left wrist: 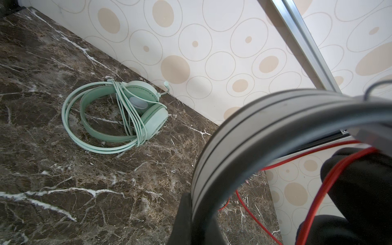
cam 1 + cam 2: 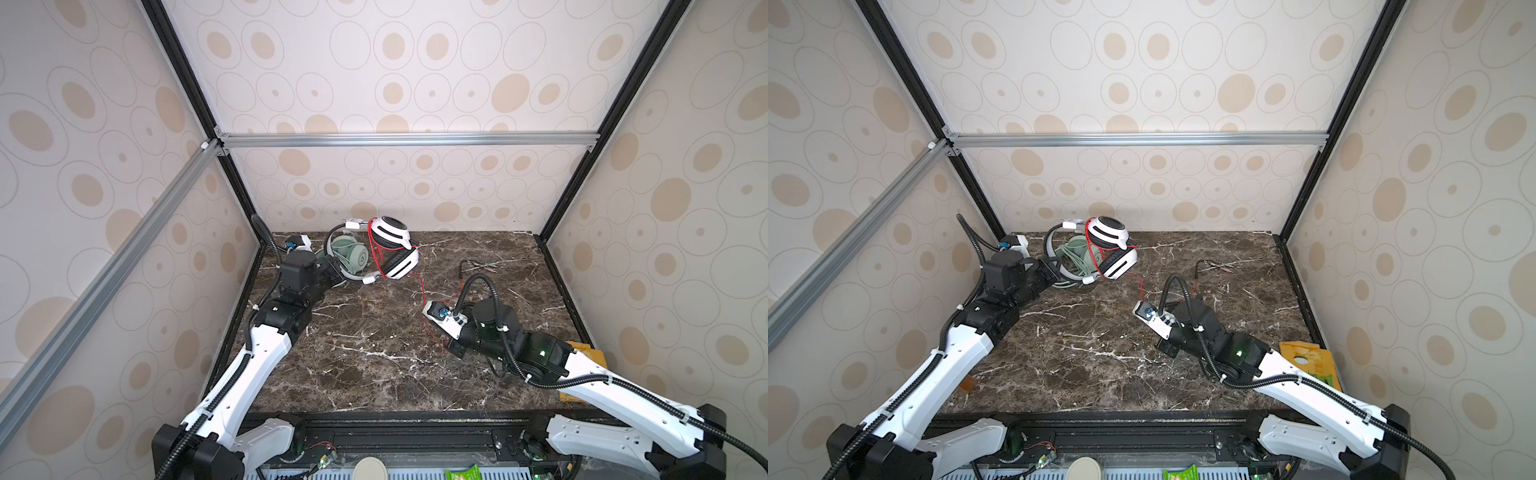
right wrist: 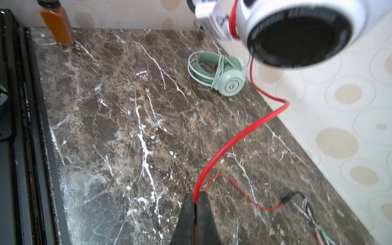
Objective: Wrap the headphones
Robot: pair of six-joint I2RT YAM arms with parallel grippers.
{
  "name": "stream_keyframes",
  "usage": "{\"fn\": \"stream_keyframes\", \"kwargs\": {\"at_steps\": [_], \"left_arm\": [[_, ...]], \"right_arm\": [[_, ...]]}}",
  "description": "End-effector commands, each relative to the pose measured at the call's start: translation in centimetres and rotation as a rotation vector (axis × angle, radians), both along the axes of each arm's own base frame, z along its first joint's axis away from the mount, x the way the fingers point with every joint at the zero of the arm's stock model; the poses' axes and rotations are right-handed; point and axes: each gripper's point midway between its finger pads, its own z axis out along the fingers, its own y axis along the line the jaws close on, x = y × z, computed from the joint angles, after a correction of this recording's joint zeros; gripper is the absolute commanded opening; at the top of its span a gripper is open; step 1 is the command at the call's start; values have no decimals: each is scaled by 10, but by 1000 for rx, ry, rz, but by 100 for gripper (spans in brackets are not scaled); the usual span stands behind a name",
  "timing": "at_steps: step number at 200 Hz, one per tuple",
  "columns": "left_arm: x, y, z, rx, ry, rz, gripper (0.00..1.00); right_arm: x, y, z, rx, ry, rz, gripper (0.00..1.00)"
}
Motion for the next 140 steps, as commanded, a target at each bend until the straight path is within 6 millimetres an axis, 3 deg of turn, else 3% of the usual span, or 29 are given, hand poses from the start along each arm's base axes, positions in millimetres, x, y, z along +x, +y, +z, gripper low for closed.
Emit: {"fn": "stream_keyframes", "kwargs": {"at_steps": [1,82,140], "left_arm": [[4,2,34,-69,-99,17,0],[4,-3,33,-85,-94,-7,0],[3,-4,35,-88,-99,-14,0]], "right_arm": [[-2,4,10,-70,-53,42,0],[15,23,84,11,-214,35,7],[22,51,117,72,-235,87,6]]}}
